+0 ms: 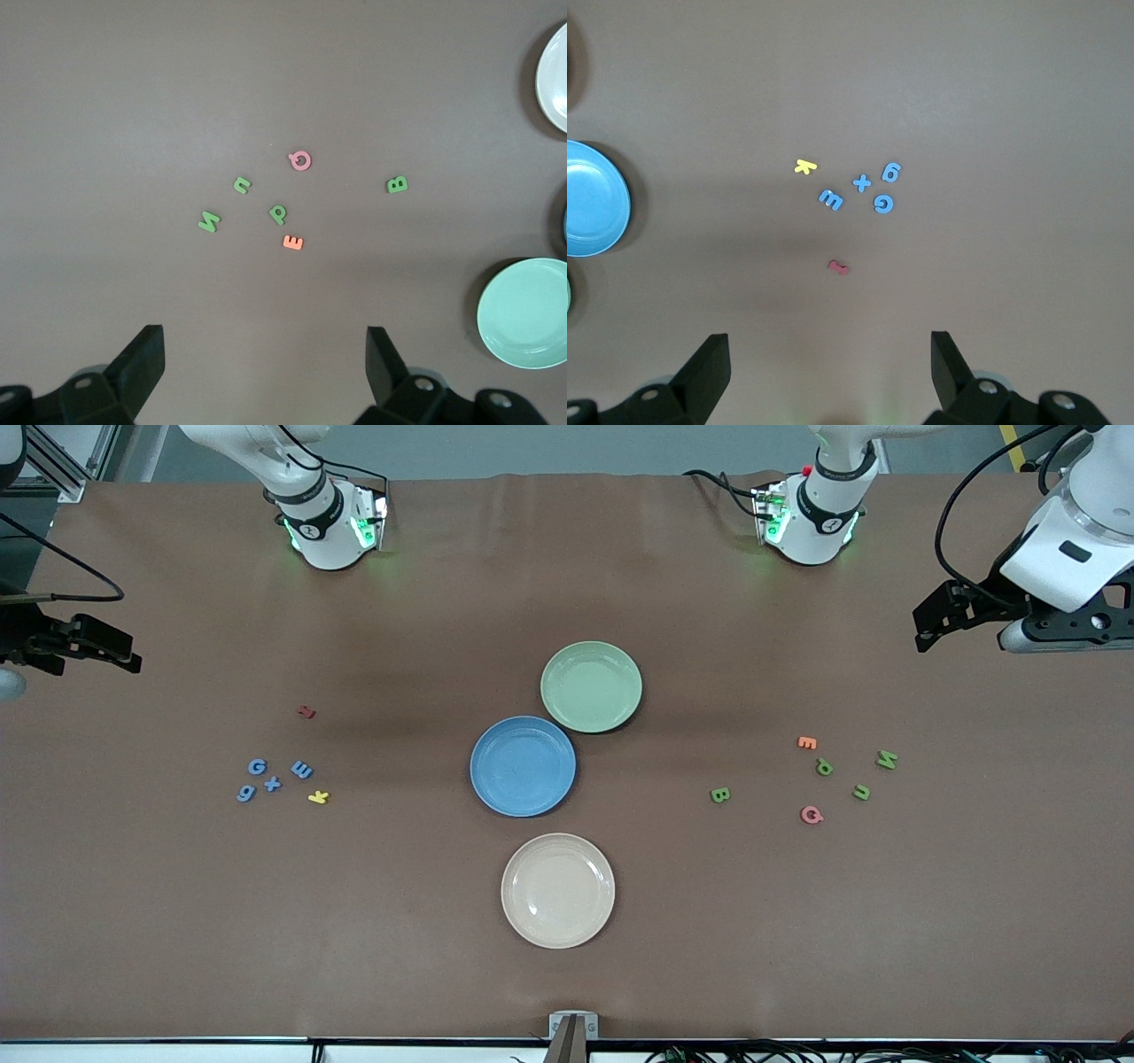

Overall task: Sort letters by color into matching plates
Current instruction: 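Reach the left gripper down toward the green letters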

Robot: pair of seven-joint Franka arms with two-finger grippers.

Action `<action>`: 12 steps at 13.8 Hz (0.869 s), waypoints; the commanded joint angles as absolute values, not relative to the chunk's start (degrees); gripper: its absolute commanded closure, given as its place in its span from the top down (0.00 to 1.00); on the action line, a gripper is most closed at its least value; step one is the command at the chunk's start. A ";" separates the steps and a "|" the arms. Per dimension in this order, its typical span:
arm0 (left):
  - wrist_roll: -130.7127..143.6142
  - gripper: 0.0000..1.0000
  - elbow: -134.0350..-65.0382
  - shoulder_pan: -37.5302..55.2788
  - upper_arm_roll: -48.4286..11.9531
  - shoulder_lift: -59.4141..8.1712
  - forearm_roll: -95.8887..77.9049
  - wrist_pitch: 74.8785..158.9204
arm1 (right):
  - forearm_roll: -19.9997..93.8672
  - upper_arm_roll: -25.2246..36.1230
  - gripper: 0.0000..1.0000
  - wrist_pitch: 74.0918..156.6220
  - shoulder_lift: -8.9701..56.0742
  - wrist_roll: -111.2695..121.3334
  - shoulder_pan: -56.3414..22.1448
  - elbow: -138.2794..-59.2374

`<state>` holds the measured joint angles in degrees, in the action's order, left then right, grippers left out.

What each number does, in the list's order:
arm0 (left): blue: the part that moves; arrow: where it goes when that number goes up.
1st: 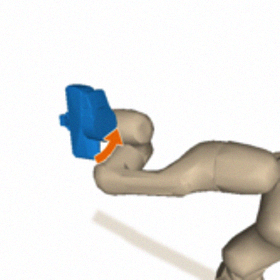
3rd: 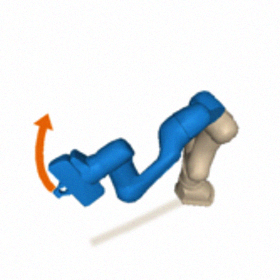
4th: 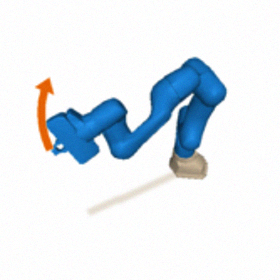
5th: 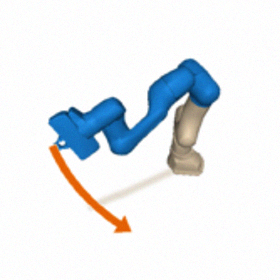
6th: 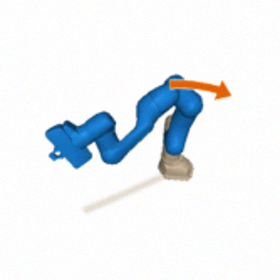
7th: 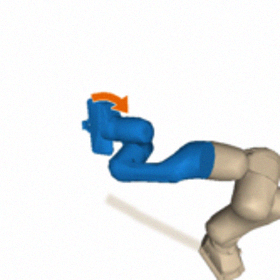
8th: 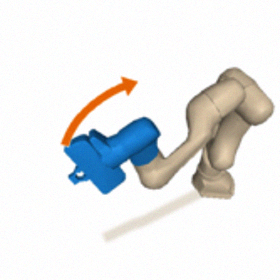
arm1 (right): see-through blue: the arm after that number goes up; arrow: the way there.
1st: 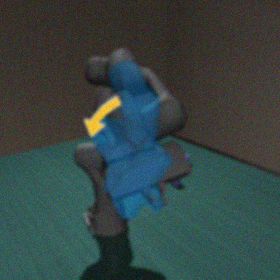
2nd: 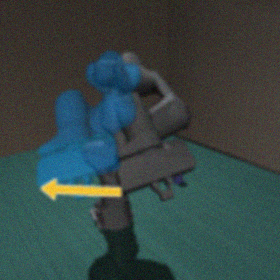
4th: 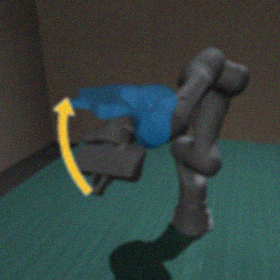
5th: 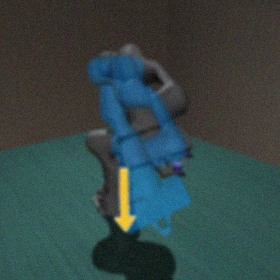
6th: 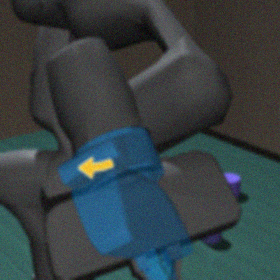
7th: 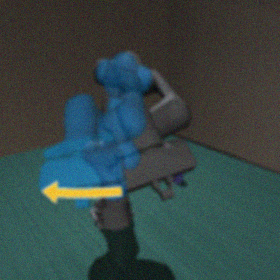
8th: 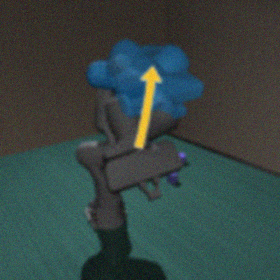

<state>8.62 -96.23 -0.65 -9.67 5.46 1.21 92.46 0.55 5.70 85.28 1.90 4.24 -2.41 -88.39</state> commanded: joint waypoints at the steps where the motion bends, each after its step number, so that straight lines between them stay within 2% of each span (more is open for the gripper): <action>1: 7.38 1.00 -94.83 -0.97 -9.58 5.01 0.53 91.06 | -0.18 5.01 1.00 85.61 0.09 4.31 -2.02 -90.35; 3: 7.56 1.00 -94.75 -0.88 -9.58 4.83 0.96 91.14 | -0.35 5.01 1.00 85.61 0.09 4.31 -2.02 -90.35; 5: 7.47 1.00 -92.21 -0.70 -9.67 1.34 1.14 91.14 | -0.35 5.01 1.00 85.43 0.09 4.31 -2.02 -90.26; 8: 8.70 1.00 -92.11 0.00 -9.93 -2.27 0.70 91.84 | -0.35 5.01 1.00 85.43 0.09 4.31 -1.85 -90.00; 12: 13.08 1.00 -93.25 0.87 -12.21 -9.04 0.35 98.68 | -0.35 5.01 1.00 85.43 0.35 4.74 -2.11 -90.09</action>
